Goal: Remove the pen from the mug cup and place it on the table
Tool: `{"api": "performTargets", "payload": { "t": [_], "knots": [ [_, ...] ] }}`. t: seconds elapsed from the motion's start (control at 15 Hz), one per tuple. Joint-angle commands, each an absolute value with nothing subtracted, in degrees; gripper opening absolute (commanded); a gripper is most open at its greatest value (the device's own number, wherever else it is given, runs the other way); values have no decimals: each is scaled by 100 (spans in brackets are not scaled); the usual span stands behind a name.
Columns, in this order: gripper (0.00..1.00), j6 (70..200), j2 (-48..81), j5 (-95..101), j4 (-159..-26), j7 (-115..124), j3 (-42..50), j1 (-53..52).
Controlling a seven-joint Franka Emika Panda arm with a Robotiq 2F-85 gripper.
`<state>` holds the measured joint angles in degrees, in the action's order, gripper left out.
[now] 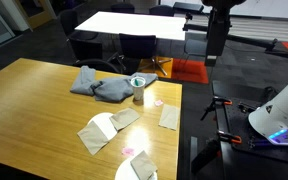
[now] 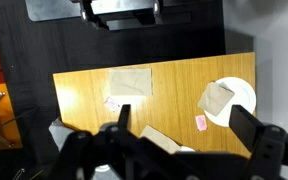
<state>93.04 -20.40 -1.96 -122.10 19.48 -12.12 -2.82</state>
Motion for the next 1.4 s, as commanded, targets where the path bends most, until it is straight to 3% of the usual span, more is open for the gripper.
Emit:
{"api": "performTargets", "payload": {
  "t": [0.0, 0.8, 1.33],
  "knots": [
    [100, 9290, -2029, -174, -12194, 1970, -1147, -359],
    [100, 9482, -1843, -116, -12096, 2081, -1146, -311],
    [100, 10756, -1212, 34, -12060, 2477, -936, -176]
  ]
}}
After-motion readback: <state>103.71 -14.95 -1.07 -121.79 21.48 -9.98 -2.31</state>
